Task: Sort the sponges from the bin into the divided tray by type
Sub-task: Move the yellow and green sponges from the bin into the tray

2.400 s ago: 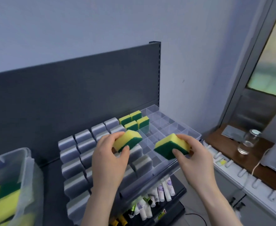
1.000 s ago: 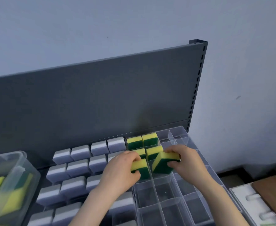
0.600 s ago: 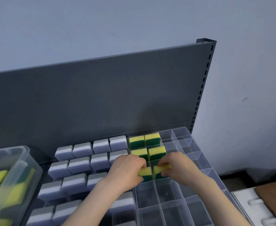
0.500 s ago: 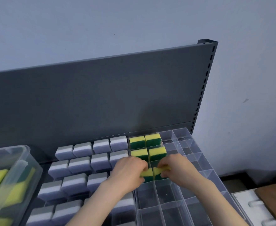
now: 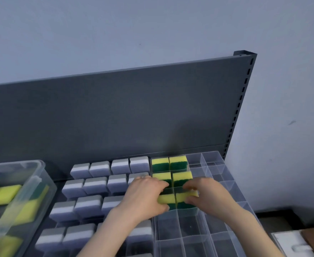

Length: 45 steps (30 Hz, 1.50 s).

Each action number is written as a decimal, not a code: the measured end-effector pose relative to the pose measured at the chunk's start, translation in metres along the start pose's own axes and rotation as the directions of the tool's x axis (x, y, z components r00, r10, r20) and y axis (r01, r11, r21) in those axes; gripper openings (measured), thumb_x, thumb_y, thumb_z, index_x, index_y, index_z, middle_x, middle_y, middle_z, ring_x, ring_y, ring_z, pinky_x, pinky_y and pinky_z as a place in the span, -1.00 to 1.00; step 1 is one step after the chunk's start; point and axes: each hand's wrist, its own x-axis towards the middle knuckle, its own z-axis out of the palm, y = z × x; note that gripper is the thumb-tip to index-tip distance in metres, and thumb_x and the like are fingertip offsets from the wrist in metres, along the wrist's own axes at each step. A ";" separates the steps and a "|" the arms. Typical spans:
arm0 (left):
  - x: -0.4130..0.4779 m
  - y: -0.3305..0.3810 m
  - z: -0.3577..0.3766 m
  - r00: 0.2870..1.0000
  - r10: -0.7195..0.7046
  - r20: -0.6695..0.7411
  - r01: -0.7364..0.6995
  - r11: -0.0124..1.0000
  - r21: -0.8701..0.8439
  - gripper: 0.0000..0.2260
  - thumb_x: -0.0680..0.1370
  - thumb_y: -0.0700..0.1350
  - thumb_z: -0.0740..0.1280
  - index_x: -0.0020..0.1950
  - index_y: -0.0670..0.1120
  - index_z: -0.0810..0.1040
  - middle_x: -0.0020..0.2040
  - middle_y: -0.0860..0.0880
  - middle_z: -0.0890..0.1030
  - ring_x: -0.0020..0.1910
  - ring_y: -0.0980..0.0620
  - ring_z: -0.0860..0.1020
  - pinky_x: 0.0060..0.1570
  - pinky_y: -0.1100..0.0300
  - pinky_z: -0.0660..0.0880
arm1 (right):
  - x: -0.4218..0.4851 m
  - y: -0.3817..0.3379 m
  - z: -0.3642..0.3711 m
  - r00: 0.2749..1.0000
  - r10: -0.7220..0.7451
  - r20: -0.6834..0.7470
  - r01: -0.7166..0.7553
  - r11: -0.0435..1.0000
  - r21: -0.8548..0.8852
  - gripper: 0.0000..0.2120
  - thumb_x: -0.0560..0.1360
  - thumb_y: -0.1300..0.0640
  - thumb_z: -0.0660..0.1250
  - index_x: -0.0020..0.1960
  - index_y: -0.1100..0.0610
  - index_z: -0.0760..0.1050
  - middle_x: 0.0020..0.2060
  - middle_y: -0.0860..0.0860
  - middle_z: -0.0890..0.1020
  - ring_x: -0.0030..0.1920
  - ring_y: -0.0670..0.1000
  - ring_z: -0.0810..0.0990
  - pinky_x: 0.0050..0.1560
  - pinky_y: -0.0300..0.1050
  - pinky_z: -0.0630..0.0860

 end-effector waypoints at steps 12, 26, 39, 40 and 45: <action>-0.053 -0.006 -0.023 0.863 -0.395 -0.315 0.359 0.918 -0.169 -0.70 0.55 0.10 0.28 0.28 0.22 0.47 0.09 0.23 0.57 0.05 0.26 0.52 0.02 0.32 0.50 | 0.010 -0.046 -0.017 0.961 -0.225 -0.161 0.249 0.956 0.154 -0.63 0.46 -0.05 0.37 0.26 -0.13 0.48 0.13 -0.24 0.58 0.11 -0.24 0.52 0.12 -0.37 0.44; -0.194 -0.065 -0.031 0.528 -0.778 -0.339 0.772 0.606 -0.189 -0.75 0.52 0.09 0.30 0.19 0.19 0.53 0.04 0.19 0.59 0.02 0.18 0.54 -0.11 0.22 0.50 | 0.013 -0.155 0.029 0.851 -0.523 -0.050 0.522 0.830 0.198 -0.63 0.44 0.02 0.40 0.24 -0.09 0.51 0.14 -0.20 0.58 0.10 -0.20 0.53 0.19 -0.30 0.42; -0.351 -0.175 -0.067 0.483 -0.815 -0.321 0.838 0.536 -0.100 -0.70 0.54 0.09 0.27 0.27 0.18 0.49 0.13 0.18 0.59 0.09 0.15 0.55 -0.04 0.17 0.53 | -0.012 -0.317 0.072 0.799 -0.600 -0.021 0.600 0.797 0.068 -0.65 0.49 0.02 0.33 0.27 -0.09 0.48 0.18 -0.18 0.56 0.18 -0.13 0.51 0.15 -0.25 0.43; -0.365 -0.186 -0.069 0.487 -0.813 -0.319 0.843 0.533 -0.074 -0.70 0.54 0.09 0.27 0.27 0.17 0.50 0.14 0.17 0.59 0.10 0.13 0.55 -0.03 0.14 0.54 | -0.013 -0.331 0.076 0.795 -0.606 -0.022 0.606 0.794 0.055 -0.65 0.48 0.02 0.32 0.27 -0.08 0.48 0.18 -0.17 0.56 0.18 -0.12 0.51 0.15 -0.22 0.45; -0.419 -0.241 -0.085 0.527 -0.796 -0.298 0.840 0.542 0.037 -0.69 0.53 0.09 0.29 0.26 0.12 0.53 0.13 0.12 0.59 0.10 0.06 0.55 -0.04 0.13 0.54 | -0.015 -0.393 0.094 0.784 -0.621 -0.013 0.621 0.784 -0.026 -0.65 0.48 0.01 0.31 0.26 -0.08 0.49 0.18 -0.17 0.57 0.16 -0.09 0.53 0.15 -0.13 0.46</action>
